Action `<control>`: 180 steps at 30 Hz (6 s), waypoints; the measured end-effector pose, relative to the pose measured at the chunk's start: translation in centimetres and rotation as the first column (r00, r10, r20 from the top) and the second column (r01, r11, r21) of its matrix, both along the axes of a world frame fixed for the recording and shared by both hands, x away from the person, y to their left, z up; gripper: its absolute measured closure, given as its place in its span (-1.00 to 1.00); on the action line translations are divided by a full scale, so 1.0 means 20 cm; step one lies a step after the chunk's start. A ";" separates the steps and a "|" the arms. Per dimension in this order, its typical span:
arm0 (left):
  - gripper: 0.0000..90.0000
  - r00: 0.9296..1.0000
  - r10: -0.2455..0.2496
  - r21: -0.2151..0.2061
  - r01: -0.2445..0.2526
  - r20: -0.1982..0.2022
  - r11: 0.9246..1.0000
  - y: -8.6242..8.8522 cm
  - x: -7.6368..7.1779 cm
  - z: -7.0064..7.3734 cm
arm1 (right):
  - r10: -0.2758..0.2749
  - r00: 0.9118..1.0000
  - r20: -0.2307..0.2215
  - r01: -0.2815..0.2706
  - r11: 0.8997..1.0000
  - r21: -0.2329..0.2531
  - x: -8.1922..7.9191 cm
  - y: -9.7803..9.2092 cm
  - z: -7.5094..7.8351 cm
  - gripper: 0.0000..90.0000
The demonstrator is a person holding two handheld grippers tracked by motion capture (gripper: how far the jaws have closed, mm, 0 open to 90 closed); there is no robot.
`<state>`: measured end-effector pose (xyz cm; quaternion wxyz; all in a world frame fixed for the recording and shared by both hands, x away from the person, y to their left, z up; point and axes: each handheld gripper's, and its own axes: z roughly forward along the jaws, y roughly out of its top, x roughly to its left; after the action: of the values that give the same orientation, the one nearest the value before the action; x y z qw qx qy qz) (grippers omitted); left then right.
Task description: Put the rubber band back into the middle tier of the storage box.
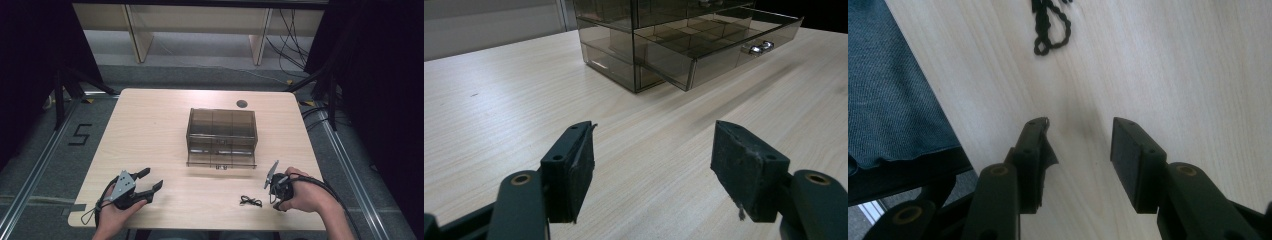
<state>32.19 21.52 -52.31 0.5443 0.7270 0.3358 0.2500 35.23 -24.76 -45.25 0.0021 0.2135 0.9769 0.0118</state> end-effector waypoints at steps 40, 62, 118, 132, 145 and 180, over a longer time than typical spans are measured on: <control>-0.26 1.000 0.000 -0.007 0.000 -0.001 1.000 0.00 0.00 0.00 | 0.128 0.992 0.011 -0.128 0.992 -0.024 0.07 0.23 0.01 0.34; -0.26 1.000 -0.003 -0.012 0.003 0.001 1.000 0.00 0.00 0.00 | 0.154 0.988 -0.002 -0.154 0.988 -0.030 0.08 0.31 -0.01 0.37; -0.26 1.000 -0.007 -0.014 0.007 0.000 1.000 0.00 0.00 0.00 | 0.185 0.983 -0.011 -0.185 0.983 -0.016 0.14 0.40 0.00 1.00; -0.26 1.000 -0.007 -0.013 0.007 -0.001 1.000 0.00 0.00 0.00 | 0.162 0.987 -0.004 -0.162 0.986 -0.021 0.15 0.38 -0.03 0.76; -0.26 1.000 -0.007 -0.015 0.007 0.000 1.000 0.00 0.00 0.00 | 0.164 0.985 -0.047 -0.166 0.986 -0.030 0.14 0.40 -0.06 0.61; -0.26 1.000 -0.007 -0.014 0.007 -0.003 1.000 0.00 0.00 0.00 | 0.143 0.988 -0.059 -0.145 0.989 -0.028 0.16 0.38 0.01 0.94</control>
<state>32.20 21.58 -52.34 0.5498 0.7247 0.3357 0.2446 38.38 -17.18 -45.06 -0.0232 0.1427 0.9894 -0.0097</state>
